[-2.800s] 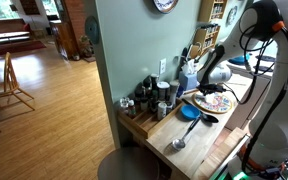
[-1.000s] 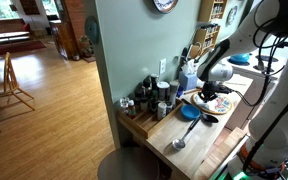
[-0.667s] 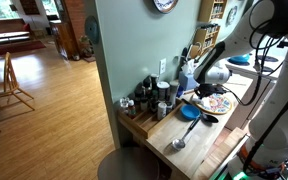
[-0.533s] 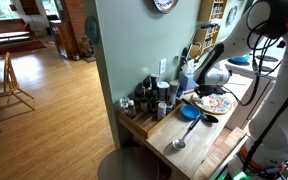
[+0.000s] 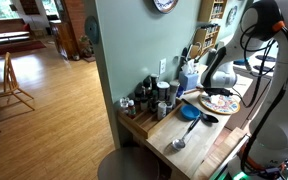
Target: Lift the paper towel on the yellow chopping board, dip it in water in the blue bowl to the left, the wipe the board and the put it on the cupboard to the right
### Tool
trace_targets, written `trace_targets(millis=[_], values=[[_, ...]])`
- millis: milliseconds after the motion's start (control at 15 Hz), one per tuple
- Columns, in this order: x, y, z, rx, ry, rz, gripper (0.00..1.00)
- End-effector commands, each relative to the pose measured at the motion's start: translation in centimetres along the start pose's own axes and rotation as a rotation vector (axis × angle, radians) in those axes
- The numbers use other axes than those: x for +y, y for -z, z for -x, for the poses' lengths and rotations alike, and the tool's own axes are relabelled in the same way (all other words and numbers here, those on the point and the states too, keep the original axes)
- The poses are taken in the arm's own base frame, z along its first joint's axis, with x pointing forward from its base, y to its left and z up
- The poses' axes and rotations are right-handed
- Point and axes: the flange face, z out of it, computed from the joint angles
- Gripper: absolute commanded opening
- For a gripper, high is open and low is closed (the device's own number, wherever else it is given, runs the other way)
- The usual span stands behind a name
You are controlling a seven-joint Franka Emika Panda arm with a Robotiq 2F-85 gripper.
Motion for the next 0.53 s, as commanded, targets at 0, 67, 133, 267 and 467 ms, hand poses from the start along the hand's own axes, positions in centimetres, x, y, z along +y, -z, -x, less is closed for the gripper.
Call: trace_targets(millis=[0, 67, 133, 267, 467], values=[[2.6, -1.2, 0.4, -0.019, -0.062, 0.051, 0.01], [2.9, -1.2, 0.5, -0.031, -0.069, 0.052, 0.01], [3.1, -1.1, 0.5, -0.035, -0.075, 0.053, 0.01], [2.9, -0.6, 0.5, -0.029, -0.074, 0.038, 0.01], [2.1, 0.2, 0.4, -0.029, -0.069, 0.008, 0.01]])
